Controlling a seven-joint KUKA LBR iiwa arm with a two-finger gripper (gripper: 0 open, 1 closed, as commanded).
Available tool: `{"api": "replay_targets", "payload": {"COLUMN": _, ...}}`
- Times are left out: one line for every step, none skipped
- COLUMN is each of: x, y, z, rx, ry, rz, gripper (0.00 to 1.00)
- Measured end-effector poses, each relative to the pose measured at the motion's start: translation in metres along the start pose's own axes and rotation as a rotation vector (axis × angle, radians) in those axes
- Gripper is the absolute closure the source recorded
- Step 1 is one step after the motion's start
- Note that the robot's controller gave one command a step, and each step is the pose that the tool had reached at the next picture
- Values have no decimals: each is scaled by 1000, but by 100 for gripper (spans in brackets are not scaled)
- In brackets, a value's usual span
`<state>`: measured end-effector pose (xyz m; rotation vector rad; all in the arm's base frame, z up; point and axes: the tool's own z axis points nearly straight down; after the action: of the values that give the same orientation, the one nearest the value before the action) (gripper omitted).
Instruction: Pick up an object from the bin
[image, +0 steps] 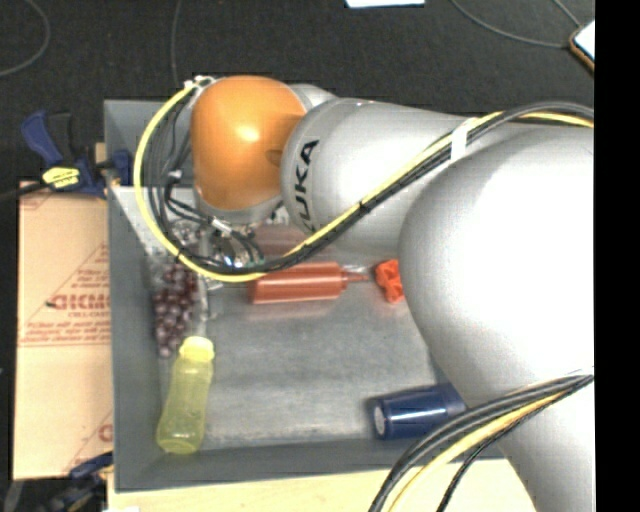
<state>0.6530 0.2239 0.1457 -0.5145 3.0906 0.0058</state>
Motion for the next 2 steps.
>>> {"api": "replay_targets", "payload": {"x": 0, "y": 14, "z": 45, "rx": -4, "ry": 9, "rz": -317, "gripper": 0}}
{"api": "replay_targets", "payload": {"x": 2, "y": 6, "z": 71, "rx": 0, "ry": -10, "rz": -435, "gripper": 0}}
